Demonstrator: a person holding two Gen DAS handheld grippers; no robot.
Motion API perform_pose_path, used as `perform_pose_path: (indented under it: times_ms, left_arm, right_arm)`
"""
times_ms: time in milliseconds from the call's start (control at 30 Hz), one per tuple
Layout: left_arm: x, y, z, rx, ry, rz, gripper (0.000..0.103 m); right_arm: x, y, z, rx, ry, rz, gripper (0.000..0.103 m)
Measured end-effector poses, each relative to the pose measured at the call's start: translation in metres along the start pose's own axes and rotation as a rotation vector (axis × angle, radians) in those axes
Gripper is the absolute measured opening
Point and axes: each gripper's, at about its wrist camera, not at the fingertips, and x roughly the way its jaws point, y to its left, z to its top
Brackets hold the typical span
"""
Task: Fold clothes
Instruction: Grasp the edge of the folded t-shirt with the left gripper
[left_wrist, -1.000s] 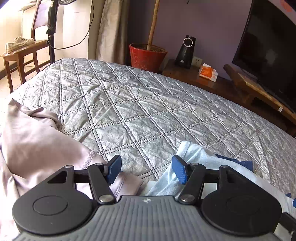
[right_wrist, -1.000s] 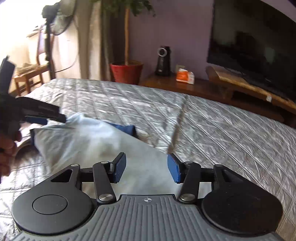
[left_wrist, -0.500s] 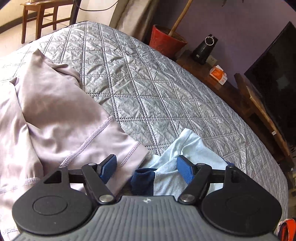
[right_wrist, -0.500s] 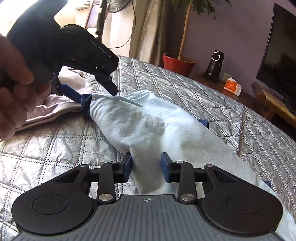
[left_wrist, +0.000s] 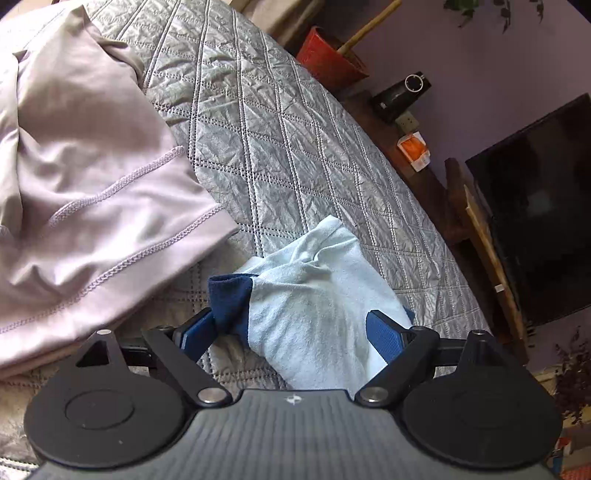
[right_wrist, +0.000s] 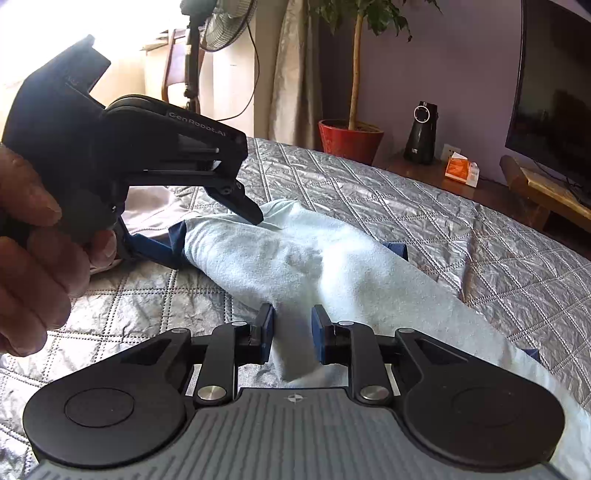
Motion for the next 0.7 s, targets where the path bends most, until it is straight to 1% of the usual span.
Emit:
perform_pose_path:
  times_ms: [67, 133, 200, 267, 333, 500, 600, 633, 667, 700]
  left_arm:
    - [0.003, 0.007, 0.000, -0.089, 0.031, -0.062, 0.084]
    - [0.007, 0.011, -0.002, -0.162, 0.058, -0.106, 0.084]
    - [0.015, 0.010, -0.005, -0.194, 0.099, -0.150, 0.084]
    - [0.024, 0.009, -0.008, -0.212, 0.122, -0.196, 0.088]
    - [0.027, 0.009, -0.007, -0.231, 0.115, -0.219, 0.090]
    - [0.031, 0.018, -0.004, -0.300, 0.078, -0.275, 0.091]
    - [0.035, 0.014, -0.001, -0.273, 0.063, -0.275, 0.088]
    - [0.036, 0.010, 0.000, -0.242, 0.062, -0.256, 0.077]
    - [0.038, 0.006, 0.000, -0.207, 0.067, -0.226, 0.054]
    - [0.042, 0.004, 0.000, -0.188, 0.077, -0.205, 0.041]
  right_arm:
    - [-0.002, -0.003, -0.001, 0.017, -0.002, 0.008, 0.028]
    - [-0.003, -0.005, -0.003, 0.023, 0.003, 0.016, 0.028]
    - [-0.003, -0.005, -0.004, 0.023, 0.008, 0.024, 0.027]
    - [-0.004, -0.006, -0.005, 0.032, 0.008, 0.029, 0.027]
    - [-0.006, -0.007, -0.004, 0.050, 0.004, 0.035, 0.027]
    - [-0.008, -0.010, -0.003, 0.064, -0.002, 0.049, 0.027]
    - [-0.012, -0.011, -0.003, 0.080, -0.011, 0.062, 0.027]
    - [-0.013, -0.012, -0.003, 0.086, -0.014, 0.065, 0.027]
    - [-0.014, -0.012, -0.003, 0.091, -0.016, 0.069, 0.027]
    - [-0.014, -0.012, -0.004, 0.093, -0.019, 0.075, 0.027]
